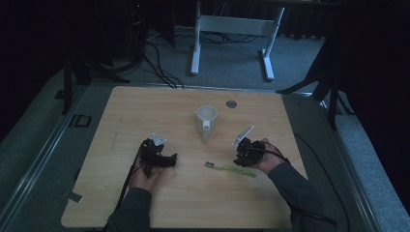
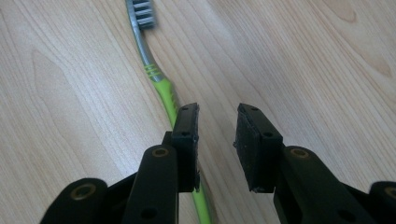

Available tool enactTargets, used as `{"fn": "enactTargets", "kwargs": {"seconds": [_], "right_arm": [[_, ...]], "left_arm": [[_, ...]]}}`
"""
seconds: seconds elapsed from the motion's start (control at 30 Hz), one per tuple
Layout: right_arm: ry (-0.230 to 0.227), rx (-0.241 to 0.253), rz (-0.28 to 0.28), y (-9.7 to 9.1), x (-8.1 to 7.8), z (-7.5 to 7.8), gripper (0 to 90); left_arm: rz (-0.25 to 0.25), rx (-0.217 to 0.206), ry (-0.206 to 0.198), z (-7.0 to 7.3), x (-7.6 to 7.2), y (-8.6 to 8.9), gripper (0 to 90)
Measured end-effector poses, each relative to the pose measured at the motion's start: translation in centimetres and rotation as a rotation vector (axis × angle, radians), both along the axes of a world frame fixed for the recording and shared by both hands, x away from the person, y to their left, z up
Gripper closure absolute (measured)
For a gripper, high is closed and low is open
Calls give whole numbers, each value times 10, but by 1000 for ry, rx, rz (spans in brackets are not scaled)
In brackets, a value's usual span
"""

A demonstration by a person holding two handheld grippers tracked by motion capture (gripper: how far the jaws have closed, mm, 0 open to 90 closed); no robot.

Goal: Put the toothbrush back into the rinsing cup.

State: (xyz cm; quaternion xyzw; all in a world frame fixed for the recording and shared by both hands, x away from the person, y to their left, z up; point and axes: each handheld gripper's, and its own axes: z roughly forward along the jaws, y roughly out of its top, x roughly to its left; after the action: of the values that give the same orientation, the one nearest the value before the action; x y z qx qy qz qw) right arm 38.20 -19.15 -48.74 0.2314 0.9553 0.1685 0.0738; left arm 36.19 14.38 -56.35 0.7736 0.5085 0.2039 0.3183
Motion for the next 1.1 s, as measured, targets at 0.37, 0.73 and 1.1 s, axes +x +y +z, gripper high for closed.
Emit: {"fn": "enactTargets", "kwargs": {"seconds": [0.37,0.73,1.1], "right_arm": [[10,-27,28,9,0,0,697],[37,-43,49,14,1,-1,701],[63,-71,69,20,3,-1,709]], "left_arm": [[0,0,0,0,0,0,76],[0,0,0,0,0,0,76],[2,-2,-1,0,0,0,76]]}}
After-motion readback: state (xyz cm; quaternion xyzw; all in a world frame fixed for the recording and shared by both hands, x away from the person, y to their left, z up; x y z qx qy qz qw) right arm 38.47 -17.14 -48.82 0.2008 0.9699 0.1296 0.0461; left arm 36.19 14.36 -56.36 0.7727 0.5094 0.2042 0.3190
